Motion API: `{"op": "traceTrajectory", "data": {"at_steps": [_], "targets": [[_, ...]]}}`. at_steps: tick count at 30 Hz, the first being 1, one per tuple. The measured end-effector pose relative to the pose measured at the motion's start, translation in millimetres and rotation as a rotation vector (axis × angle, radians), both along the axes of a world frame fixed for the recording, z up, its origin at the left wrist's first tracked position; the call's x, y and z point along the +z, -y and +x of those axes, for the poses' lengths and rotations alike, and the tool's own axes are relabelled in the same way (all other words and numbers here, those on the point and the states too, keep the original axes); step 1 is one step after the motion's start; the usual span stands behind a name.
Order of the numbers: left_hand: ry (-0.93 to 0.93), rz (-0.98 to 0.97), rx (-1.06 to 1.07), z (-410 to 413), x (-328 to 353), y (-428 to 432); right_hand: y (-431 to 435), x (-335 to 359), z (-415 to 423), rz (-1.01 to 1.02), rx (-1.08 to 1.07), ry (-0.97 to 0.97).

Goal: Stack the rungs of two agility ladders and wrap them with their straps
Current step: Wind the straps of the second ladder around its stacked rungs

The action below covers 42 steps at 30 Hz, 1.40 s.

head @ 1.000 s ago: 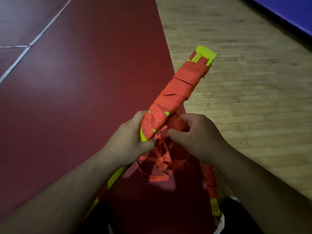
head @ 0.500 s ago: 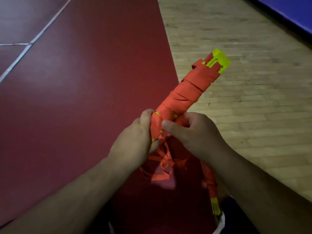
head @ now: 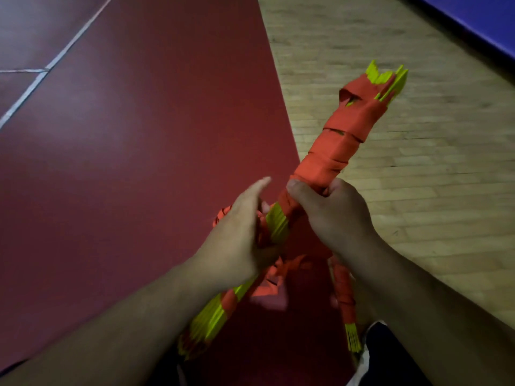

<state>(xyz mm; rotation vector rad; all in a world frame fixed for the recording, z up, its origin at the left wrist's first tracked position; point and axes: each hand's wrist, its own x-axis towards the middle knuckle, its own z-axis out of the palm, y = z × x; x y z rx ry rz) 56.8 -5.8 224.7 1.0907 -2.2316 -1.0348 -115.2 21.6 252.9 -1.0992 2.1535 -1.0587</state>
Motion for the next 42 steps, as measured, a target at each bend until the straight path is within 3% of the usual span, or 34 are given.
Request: {"op": "traceTrajectory", "data": {"at_steps": [2, 4, 7, 9, 11, 13, 15, 19, 21, 23, 25, 31, 35, 42], "targets": [[-0.009, 0.323, -0.020, 1.8, 3.0, 9.2, -0.1, 1.8, -2.3, -0.036, 0.042, -0.009], [-0.042, 0.595, -0.212, 14.6, 2.5, 15.7, -0.8, 3.2, -4.3, -0.094, 0.125, 0.009], [-0.011, 0.727, -0.415, 29.0, 3.0, 16.5, -1.8, 4.9, -5.6, -0.183, 0.268, 0.152], [0.018, 0.801, -0.315, 13.3, 0.5, 15.4, -1.9, 3.5, -9.1, -0.238, 0.316, 0.339], [0.102, 0.759, -0.227, 12.8, -9.6, 7.3, -0.4, 2.7, -11.7, -0.300, 0.346, 0.563], [0.003, 0.891, -0.241, 12.4, -12.7, 13.3, 1.5, 2.2, -15.8, -0.320, 0.336, 0.725], [-0.100, 1.001, -0.338, 23.0, -1.2, 13.2, 2.0, 2.7, -19.5, -0.298, 0.339, 0.706], [-0.095, 0.799, -0.279, 28.2, -1.8, 13.2, 4.6, 3.6, -30.4, -0.145, 0.375, 0.314], [-0.007, 0.666, -0.173, 27.4, -5.7, 19.3, 6.7, 5.2, -34.0, -0.069, 0.356, 0.059], [0.146, 0.469, -0.103, 33.7, -6.4, 27.9, 5.4, 4.7, -36.1, -0.025, 0.317, -0.048], [0.274, 0.342, -0.025, 35.5, -9.2, 31.6, 3.2, 2.0, -36.6, 0.022, 0.312, -0.080], [0.329, 0.138, 0.100, 33.8, -14.2, 30.4, 3.3, 1.9, -39.5, 0.181, 0.344, -0.094], [0.329, 0.071, 0.145, 33.7, -11.6, 31.4, 2.8, -0.5, -40.7, 0.232, 0.394, 0.038], [0.347, 0.019, 0.264, 39.9, -8.5, 37.8, 3.1, 2.3, -43.8, 0.188, 0.425, -0.086]]}}
